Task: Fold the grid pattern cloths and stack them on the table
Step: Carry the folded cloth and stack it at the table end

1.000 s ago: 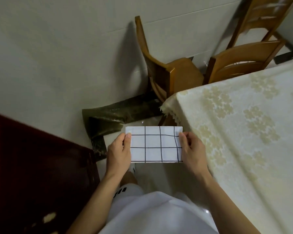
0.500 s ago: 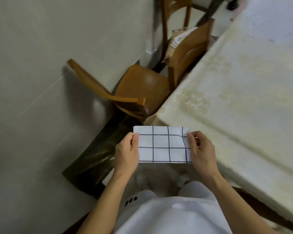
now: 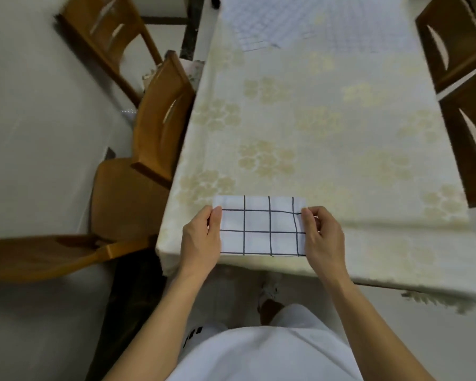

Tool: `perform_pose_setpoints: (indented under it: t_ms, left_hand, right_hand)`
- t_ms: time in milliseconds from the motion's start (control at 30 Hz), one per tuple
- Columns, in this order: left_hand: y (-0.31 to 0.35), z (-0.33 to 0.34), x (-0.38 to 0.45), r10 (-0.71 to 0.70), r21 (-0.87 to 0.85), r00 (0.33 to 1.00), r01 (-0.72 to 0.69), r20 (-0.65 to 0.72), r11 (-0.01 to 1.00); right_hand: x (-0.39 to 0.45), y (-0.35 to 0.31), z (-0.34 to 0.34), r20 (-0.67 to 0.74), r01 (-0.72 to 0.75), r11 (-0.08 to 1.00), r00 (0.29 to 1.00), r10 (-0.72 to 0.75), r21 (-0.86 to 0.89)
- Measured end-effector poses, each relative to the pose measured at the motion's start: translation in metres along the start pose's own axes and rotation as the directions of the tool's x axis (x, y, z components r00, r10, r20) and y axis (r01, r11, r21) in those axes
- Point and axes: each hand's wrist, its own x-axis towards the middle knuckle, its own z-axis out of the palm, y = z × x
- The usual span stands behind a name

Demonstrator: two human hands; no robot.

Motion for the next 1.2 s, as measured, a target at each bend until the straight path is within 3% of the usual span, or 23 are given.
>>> perform_pose_setpoints:
  t_ms: [267, 533, 733, 900, 1200]
  left_hand:
    - [0.017, 0.047, 0.041, -0.073, -0.006, 0.997, 0.073, 0.011, 0.997]
    - [-0.003, 0.046, 0.065, -0.134, 0.012, 0.989, 0.134, 0.066, 0.991]
    - [-0.026, 0.041, 0.088, -0.251, -0.017, 0.954, 0.257, 0.164, 0.966]
    - [-0.04, 0.031, 0.101, -0.31, -0.031, 0.932, 0.321, 0.187, 0.947]
    - [-0.068, 0.016, 0.122, -0.388, 0.093, 0.912, 0.379, 0.13, 0.921]
  right_hand:
    - [0.07, 0.008, -0.016, 0.029, -0.01, 1.0, 1.0, 0.01, 0.008]
    - [0.085, 0.02, 0.004, 0.065, -0.086, 0.996, 0.994, 0.086, -0.004]
    - [0.085, 0.022, 0.021, 0.075, -0.127, 0.99, 0.988, 0.131, -0.057]
    - [0.084, 0.024, 0.042, 0.102, -0.177, 0.977, 0.977, 0.189, -0.119]
    - [0.093, 0.03, 0.083, 0.202, -0.205, 0.911, 0.936, 0.29, -0.357]
